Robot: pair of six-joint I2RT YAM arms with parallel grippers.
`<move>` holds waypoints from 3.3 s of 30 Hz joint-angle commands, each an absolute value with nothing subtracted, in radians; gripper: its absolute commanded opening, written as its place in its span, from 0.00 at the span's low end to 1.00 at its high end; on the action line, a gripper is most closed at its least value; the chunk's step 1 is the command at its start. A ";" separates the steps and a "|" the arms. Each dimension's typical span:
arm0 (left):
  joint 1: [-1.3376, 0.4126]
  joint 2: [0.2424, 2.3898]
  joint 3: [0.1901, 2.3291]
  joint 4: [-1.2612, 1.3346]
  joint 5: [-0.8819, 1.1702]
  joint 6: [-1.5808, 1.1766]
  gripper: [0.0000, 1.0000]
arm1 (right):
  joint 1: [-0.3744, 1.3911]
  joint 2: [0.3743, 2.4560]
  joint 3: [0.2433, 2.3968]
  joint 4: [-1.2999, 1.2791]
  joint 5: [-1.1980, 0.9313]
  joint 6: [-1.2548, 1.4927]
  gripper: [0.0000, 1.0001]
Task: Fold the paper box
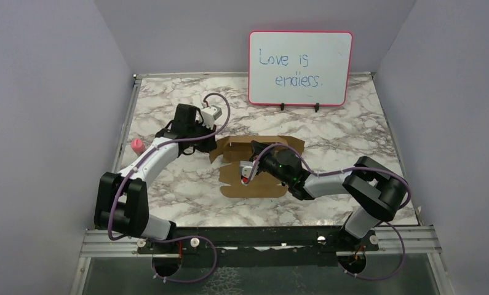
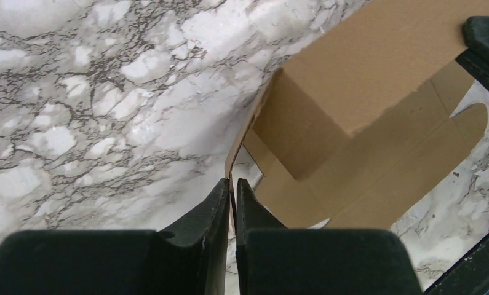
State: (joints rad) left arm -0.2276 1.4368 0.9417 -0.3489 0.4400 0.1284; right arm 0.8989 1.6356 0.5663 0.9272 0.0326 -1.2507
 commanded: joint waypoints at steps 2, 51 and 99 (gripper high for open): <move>-0.350 1.388 0.973 -0.370 0.277 -0.018 0.09 | 0.907 1.612 0.572 0.985 0.052 -1.276 0.01; -0.435 1.346 0.675 0.212 0.234 -0.598 0.29 | 0.931 1.965 0.564 1.421 0.249 -1.555 0.14; -0.432 1.505 0.710 0.371 0.118 -0.652 0.28 | 0.943 1.773 0.579 1.003 0.258 -1.354 0.24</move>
State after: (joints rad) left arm -0.4278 1.4849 0.6792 0.3569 0.1463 -0.6842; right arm 0.9352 1.8816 0.5560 1.2137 0.2466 -1.4750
